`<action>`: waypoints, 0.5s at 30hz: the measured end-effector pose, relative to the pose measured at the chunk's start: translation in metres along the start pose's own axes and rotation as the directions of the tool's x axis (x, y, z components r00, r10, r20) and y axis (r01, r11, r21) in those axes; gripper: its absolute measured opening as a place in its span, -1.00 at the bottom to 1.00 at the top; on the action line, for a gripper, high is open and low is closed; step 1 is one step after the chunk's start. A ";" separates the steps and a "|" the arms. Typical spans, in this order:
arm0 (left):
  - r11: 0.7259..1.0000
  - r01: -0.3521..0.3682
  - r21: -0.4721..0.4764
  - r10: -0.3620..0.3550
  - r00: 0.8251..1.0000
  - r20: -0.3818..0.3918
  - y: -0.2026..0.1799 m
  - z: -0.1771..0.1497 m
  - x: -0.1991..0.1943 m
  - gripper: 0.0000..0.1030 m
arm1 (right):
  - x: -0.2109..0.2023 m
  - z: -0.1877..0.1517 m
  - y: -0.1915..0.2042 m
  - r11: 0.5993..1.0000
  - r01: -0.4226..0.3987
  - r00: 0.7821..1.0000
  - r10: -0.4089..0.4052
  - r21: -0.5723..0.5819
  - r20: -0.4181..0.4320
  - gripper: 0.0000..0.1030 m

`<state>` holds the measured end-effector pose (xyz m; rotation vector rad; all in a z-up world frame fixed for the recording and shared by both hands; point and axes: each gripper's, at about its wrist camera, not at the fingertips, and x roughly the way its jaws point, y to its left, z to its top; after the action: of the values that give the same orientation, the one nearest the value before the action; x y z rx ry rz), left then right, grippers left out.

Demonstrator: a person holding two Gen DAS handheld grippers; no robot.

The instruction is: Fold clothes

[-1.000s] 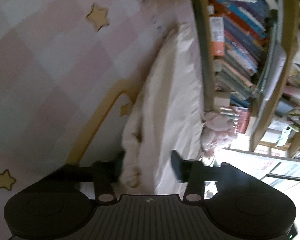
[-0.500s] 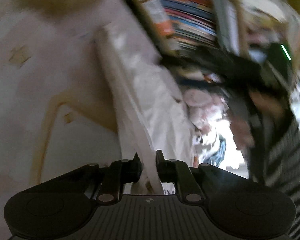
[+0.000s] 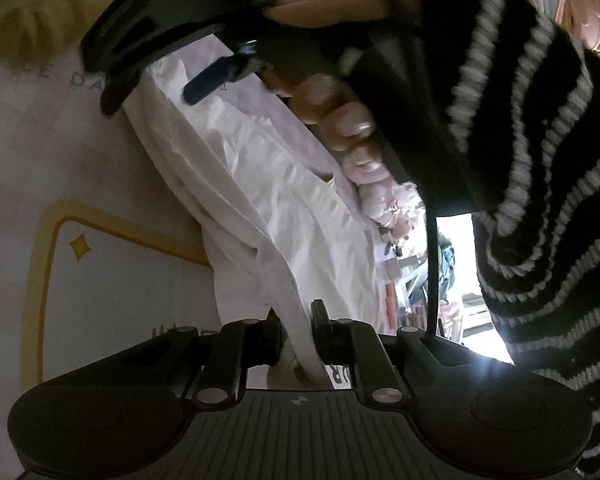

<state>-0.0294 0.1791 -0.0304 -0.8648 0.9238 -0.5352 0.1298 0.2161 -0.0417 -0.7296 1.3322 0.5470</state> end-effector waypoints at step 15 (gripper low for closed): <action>0.997 -0.002 0.075 0.002 1.000 0.000 -0.019 -0.007 -0.002 -0.78 | 0.009 -0.019 0.002 0.984 0.132 0.989 -0.139 -0.116 -0.053 -0.85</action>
<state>-0.0372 0.1671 -0.0162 -0.7960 0.8990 -0.5643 0.1171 0.2029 -0.0525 -0.9288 1.3051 0.4963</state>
